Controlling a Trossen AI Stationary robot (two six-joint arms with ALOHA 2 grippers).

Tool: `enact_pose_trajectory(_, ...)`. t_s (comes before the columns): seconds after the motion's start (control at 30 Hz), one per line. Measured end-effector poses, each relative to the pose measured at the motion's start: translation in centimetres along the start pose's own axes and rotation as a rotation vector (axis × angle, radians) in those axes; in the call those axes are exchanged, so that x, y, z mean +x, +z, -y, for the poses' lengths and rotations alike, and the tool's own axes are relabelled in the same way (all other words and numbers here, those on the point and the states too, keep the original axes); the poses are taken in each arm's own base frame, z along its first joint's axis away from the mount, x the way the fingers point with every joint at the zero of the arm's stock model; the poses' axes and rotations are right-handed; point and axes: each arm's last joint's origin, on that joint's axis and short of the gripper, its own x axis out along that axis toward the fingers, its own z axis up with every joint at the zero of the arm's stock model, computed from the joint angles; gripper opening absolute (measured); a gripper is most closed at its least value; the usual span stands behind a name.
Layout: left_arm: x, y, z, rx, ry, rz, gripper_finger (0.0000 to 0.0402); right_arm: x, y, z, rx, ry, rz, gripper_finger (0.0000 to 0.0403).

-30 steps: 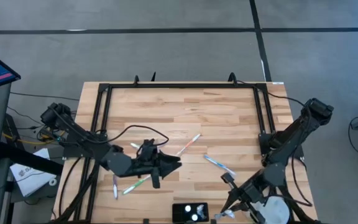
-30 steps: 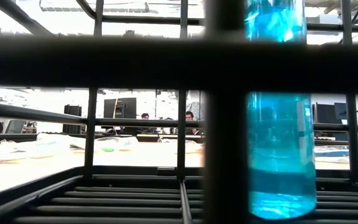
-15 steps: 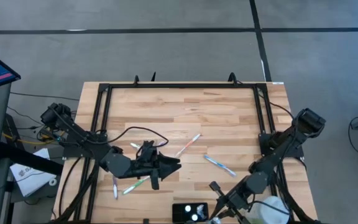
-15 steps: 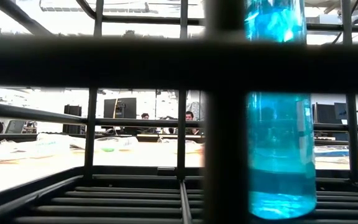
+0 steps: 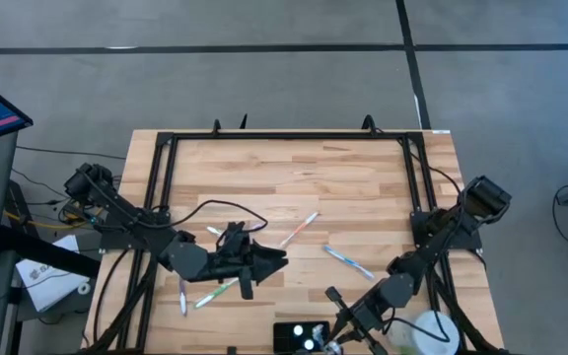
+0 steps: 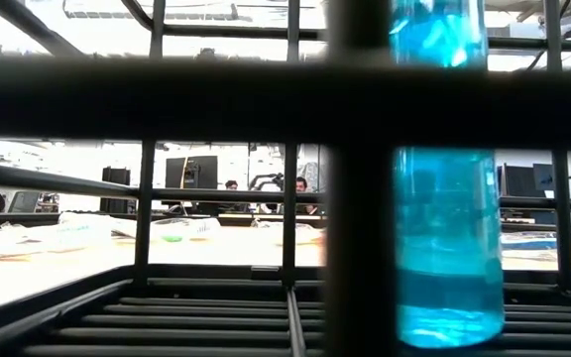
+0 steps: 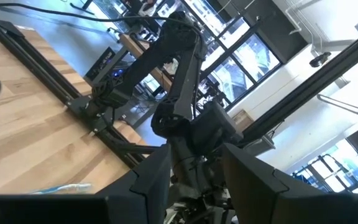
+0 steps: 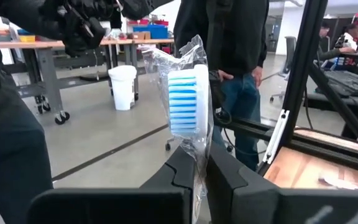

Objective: Pick & Place toothbrushing station
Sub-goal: Put the left blue toothbrush into the black mesh organizer

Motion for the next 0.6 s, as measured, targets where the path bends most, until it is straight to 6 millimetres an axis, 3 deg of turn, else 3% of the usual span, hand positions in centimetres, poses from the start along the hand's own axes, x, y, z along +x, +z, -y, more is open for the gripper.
enact_pose_trajectory(0.4, 0.0, 0.0, 0.0, 0.000, 0.000, 0.000, 0.0140, -1.3, -2.7, 1.2, 0.045, -0.033, -0.091, 0.0011)
enact_pose_trajectory(0.6, 0.0, 0.0, 0.0, -0.001, 0.000, 0.001, 0.0140, -2.2, -3.3, 1.7, 0.050, -0.048, -0.042, 0.0011)
